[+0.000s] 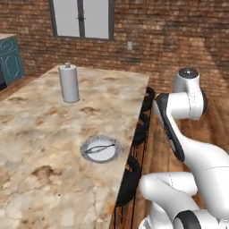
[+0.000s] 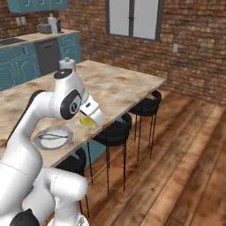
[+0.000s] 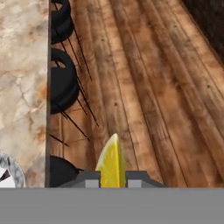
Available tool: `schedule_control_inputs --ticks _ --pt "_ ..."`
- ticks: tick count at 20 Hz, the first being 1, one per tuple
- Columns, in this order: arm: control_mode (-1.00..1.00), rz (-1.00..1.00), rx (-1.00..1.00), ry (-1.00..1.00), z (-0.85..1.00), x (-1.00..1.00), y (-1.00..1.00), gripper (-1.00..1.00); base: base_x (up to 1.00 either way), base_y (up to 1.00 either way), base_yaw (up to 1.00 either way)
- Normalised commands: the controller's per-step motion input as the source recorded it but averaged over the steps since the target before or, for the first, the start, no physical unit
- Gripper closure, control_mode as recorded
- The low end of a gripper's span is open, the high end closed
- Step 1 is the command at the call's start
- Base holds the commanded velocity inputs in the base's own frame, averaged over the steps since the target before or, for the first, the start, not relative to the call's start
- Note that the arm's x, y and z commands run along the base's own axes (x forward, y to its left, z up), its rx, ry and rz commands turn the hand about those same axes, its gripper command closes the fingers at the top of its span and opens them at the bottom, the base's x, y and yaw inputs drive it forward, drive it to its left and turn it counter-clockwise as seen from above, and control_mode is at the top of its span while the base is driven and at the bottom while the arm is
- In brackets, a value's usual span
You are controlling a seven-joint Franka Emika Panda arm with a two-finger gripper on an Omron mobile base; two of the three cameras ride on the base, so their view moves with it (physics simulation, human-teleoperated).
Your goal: Take the lemon wedge from the fridge and place it on the plate with fish on the dining counter.
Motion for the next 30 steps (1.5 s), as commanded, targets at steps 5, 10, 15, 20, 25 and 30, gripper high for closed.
schedule_control_inputs --ticks 5,10,15,20,25,30 --pt "1.00 0.00 0.00 0.00 0.00 0.00 0.00 1.00 0.33 0.33 0.78" --pt "1.00 0.00 0.00 0.00 0.00 0.00 0.00 1.00 0.39 0.11 0.80" --pt "1.00 0.00 0.00 0.00 0.00 0.00 0.00 1.00 0.92 0.00 0.71" --pt "-1.00 0.37 0.03 -0.02 -0.34 0.98 -0.38 1.00 0.00 0.00 0.00" --pt "-1.00 0.15 0.00 0.04 -0.50 1.00 -0.01 1.00 0.00 0.00 0.00" --pt "-1.00 0.15 0.00 0.17 -0.58 0.46 0.37 1.00 0.00 0.00 0.00"
